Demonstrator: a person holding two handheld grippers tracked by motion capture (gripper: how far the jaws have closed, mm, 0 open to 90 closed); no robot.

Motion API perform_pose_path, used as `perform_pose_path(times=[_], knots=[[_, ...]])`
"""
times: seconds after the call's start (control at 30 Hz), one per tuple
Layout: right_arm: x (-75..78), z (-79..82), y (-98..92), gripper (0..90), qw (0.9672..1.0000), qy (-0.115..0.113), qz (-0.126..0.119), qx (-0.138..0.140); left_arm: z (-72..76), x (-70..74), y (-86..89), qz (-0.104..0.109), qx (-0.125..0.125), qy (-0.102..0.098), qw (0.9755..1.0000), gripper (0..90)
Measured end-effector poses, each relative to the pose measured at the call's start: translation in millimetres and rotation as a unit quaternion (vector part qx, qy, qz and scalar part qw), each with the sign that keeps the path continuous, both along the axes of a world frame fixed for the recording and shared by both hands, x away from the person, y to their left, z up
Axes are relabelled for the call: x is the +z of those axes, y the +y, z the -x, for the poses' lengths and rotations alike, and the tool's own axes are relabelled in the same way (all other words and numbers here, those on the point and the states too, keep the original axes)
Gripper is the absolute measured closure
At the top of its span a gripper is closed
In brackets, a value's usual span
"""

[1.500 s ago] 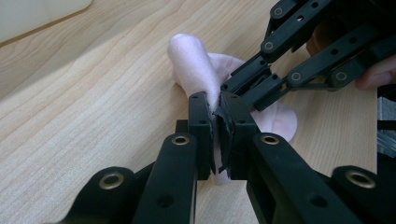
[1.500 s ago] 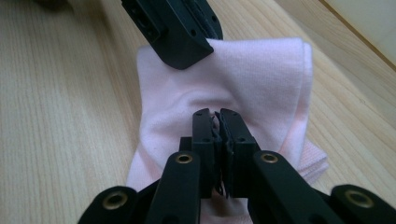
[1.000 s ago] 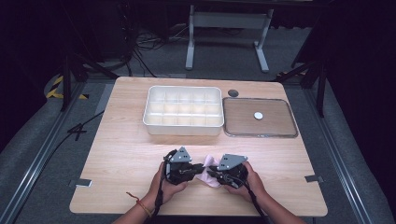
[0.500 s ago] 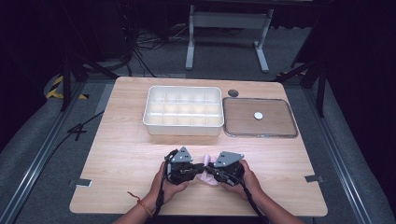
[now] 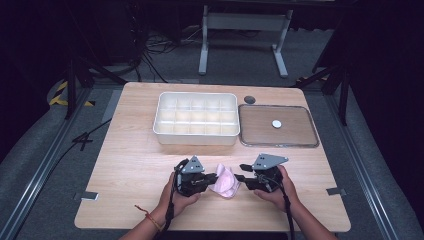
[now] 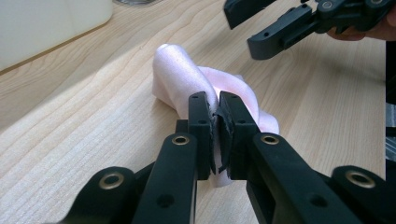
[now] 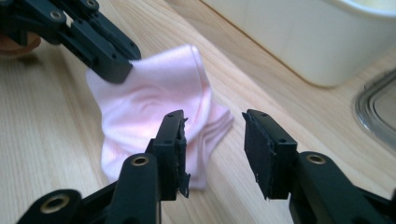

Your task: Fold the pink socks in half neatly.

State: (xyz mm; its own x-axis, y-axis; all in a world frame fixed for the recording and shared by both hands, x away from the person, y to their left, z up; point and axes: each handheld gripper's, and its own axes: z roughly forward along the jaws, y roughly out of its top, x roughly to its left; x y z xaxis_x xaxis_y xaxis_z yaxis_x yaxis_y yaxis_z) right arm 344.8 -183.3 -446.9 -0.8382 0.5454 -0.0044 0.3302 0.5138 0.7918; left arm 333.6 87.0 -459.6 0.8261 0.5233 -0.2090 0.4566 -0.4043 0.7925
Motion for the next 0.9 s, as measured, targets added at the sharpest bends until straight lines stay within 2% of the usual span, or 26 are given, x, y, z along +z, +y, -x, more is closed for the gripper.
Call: perform_pose_path(times=[0.1,0.23,0.4,0.53,0.73,0.9], knots=[[-4.0,1.4,-1.6,58.1,0.9999,0.011,0.006,0.003,0.3,-0.1,-0.8,0.000,0.000,0.000,1.0000,83.8],[-7.8,5.2,9.6,56.4,0.9995,0.013,0.022,0.021,1.6,0.4,-1.0,-0.004,0.000,-0.003,1.0000,83.8],[-21.3,6.4,21.1,56.1,0.9975,0.017,0.062,0.031,2.6,1.1,-2.2,-0.006,-0.004,-0.006,1.0000,83.6],[-26.2,4.1,22.8,56.3,0.9974,0.030,0.058,0.030,3.4,1.7,-4.9,-0.011,-0.006,-0.010,0.9999,83.5],[-26.2,3.4,24.0,57.1,0.9974,0.029,0.058,0.032,4.4,2.6,-11.6,-0.015,-0.012,-0.015,0.9997,83.4],[-26.3,3.7,25.6,57.8,0.9974,0.031,0.057,0.031,4.2,3.2,-17.2,-0.007,-0.015,-0.013,0.9998,83.4]])
